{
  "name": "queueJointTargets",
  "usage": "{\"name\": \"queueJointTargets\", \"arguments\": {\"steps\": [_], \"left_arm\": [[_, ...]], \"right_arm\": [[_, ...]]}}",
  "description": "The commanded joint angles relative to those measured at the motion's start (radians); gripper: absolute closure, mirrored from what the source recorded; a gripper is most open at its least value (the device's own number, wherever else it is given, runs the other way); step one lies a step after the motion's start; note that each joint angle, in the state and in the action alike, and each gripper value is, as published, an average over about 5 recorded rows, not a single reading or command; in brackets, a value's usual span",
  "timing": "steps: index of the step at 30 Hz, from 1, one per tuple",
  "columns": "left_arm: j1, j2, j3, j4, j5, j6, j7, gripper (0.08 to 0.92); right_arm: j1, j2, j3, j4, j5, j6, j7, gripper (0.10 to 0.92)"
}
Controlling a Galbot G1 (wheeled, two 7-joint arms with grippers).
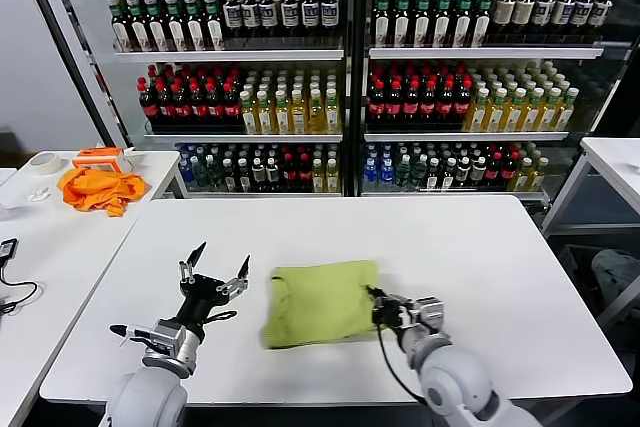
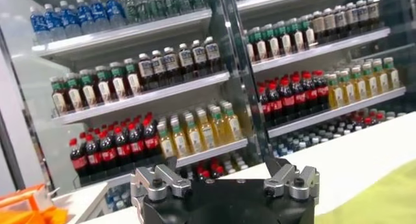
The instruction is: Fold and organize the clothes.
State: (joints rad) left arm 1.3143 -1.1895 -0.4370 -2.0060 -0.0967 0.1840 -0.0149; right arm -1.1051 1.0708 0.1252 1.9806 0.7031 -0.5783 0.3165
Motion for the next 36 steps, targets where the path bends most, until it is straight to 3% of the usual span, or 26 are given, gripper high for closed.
{"name": "queueJointTargets", "arguments": {"steps": [1,6,10,16,21,32,36], "left_arm": [[-0.005,-0.021,0.021,0.046,0.04,-0.088,0.009,0.177],[0.004,-0.032,0.031,0.042,0.039,-0.105,0.007,0.177],[0.018,-0.048,0.035,0.033,0.049,-0.138,0.008,0.177],[0.027,-0.045,0.041,0.029,0.121,-0.189,0.017,0.177],[0.013,-0.051,0.054,0.04,0.177,-0.182,-0.001,0.177],[-0.024,-0.109,0.071,0.095,0.174,-0.22,-0.001,0.177],[-0.031,-0.111,0.057,0.113,0.144,-0.209,0.015,0.177]], "right_arm": [[-0.119,-0.097,0.197,0.014,-0.045,0.01,-0.104,0.903],[-0.109,-0.049,0.188,-0.038,-0.062,0.024,-0.131,0.903],[-0.137,-0.042,0.216,0.008,-0.061,0.017,-0.123,0.871],[-0.24,-0.076,0.366,0.15,-0.07,0.001,-0.103,0.708],[-0.252,-0.078,0.453,0.168,-0.142,0.053,-0.132,0.561],[-0.191,-0.032,0.466,0.023,-0.357,0.246,-0.166,0.25],[-0.176,-0.01,0.449,-0.052,-0.422,0.344,-0.191,0.206]]}}
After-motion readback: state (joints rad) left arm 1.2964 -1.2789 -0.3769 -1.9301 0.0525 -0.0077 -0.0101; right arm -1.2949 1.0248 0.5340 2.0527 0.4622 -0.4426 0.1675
